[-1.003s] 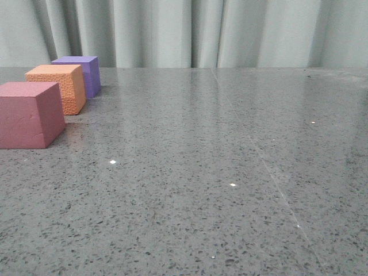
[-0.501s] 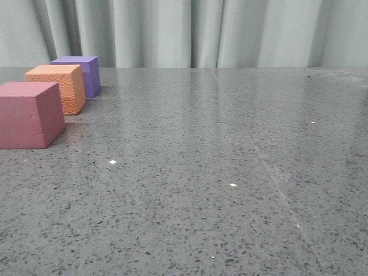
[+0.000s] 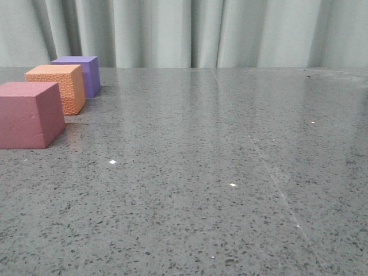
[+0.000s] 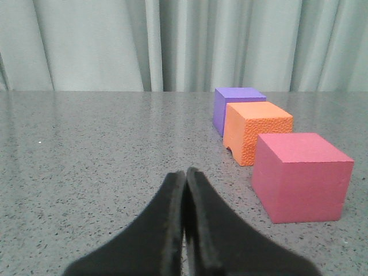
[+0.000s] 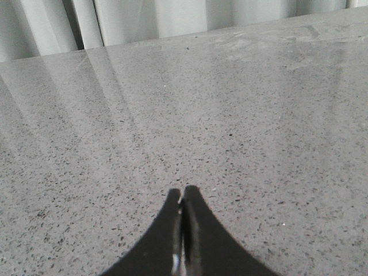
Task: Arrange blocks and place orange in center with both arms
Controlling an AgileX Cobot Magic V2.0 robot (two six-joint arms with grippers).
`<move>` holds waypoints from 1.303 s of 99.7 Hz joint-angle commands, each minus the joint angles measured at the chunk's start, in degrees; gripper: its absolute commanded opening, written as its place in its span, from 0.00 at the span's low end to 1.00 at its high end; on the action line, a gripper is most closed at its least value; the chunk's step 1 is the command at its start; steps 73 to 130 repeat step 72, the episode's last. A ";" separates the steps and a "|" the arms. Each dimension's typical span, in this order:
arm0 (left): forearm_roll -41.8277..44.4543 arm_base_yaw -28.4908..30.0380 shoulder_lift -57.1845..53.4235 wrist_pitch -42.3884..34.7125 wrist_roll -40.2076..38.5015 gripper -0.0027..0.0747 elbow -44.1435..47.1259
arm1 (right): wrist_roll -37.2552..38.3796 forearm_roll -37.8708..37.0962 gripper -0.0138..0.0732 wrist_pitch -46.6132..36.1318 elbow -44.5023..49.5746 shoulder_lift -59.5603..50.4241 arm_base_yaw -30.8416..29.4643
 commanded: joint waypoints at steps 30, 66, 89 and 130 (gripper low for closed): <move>-2.35 -0.52 -1.94 -5.01 0.23 0.01 3.17 | -0.83 -0.10 0.08 -4.62 -0.86 -1.35 -0.27; -2.35 -0.52 -1.94 -5.01 0.23 0.01 3.17 | -0.83 -0.10 0.08 -4.62 -0.86 -1.35 -0.27; -2.35 -0.52 -1.94 -5.01 0.23 0.01 3.17 | -0.83 -0.10 0.08 -4.62 -0.86 -1.35 -0.27; -2.35 -0.52 -1.94 -5.01 0.23 0.01 3.17 | -0.83 -0.10 0.08 -4.62 -0.86 -1.35 -0.27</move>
